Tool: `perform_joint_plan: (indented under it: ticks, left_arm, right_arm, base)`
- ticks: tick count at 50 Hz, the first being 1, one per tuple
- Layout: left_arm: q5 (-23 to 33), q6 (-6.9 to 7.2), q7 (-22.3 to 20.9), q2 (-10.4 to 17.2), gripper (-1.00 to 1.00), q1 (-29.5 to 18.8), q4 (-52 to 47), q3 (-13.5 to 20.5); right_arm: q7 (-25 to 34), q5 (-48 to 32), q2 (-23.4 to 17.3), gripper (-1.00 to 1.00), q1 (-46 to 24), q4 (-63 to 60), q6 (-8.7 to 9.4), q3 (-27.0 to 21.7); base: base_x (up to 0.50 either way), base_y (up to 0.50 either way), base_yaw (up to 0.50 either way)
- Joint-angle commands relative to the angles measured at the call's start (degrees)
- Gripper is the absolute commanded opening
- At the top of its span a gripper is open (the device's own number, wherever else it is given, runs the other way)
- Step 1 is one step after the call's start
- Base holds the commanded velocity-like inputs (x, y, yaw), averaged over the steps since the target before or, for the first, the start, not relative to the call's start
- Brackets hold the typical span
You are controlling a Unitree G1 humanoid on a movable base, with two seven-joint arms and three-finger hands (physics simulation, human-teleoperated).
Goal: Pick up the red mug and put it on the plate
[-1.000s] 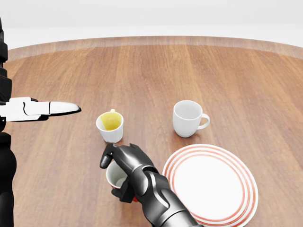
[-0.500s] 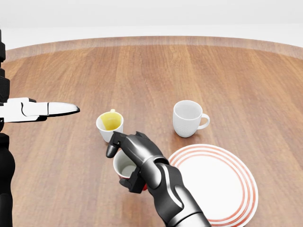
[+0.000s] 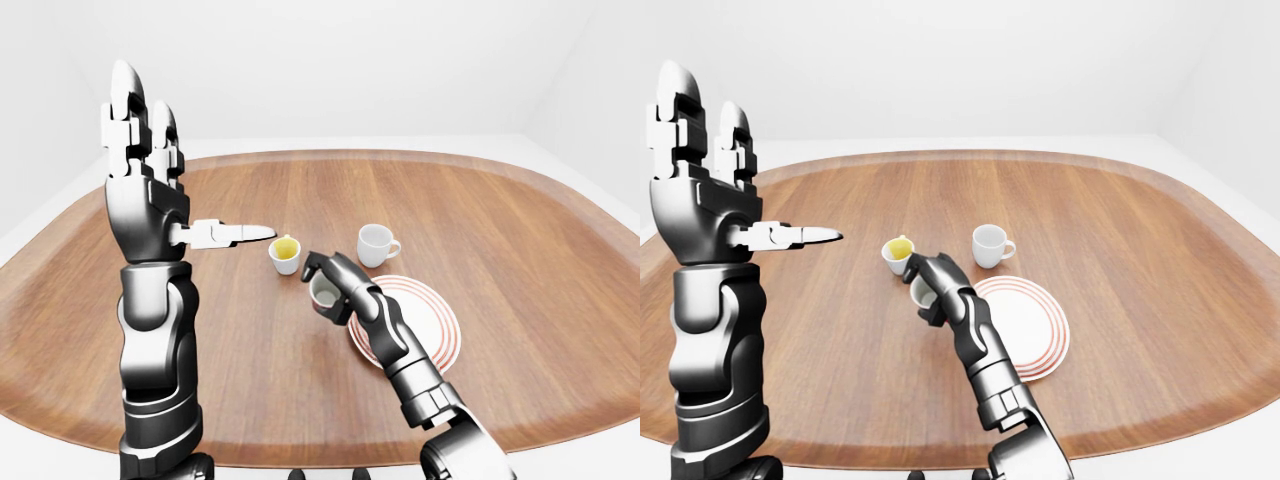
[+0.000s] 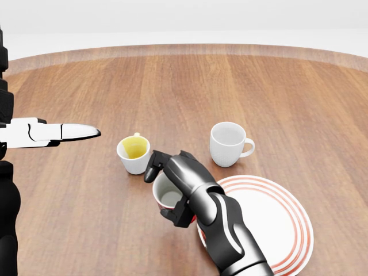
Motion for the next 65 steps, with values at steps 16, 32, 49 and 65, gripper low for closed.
perform_joint_plan:
  ticks: [16, 32, 49, 65]
  left_arm:
    - [0.43, 0.00, 0.03, -0.13, 1.00, -0.67, -1.15, -0.26]
    - [0.56, 0.00, 0.07, -0.18, 1.00, -0.66, -1.57, -0.36]
    - [0.53, 0.00, 0.03, -0.13, 1.00, -0.51, -1.69, -0.18]
    - [0.71, 0.00, 0.02, -0.29, 1.00, -0.64, -1.53, -0.34]
  right_arm:
    - [2.20, 0.10, -3.98, -1.00, 3.93, -7.44, 0.00, -2.31]
    - [1.44, 1.80, -6.98, -1.00, 6.17, -7.51, 0.00, -4.34]
    - [2.01, 2.61, -10.61, -1.00, 8.95, -9.55, 0.00, -6.99]
    - [1.55, 3.99, -13.27, -1.00, 9.16, -8.43, 0.00, -9.32]
  base:
    - [0.00, 0.00, 0.00]
    - [0.00, 0.00, 0.00]
    - [0.00, 0.00, 0.00]
    - [0.00, 0.00, 0.00]
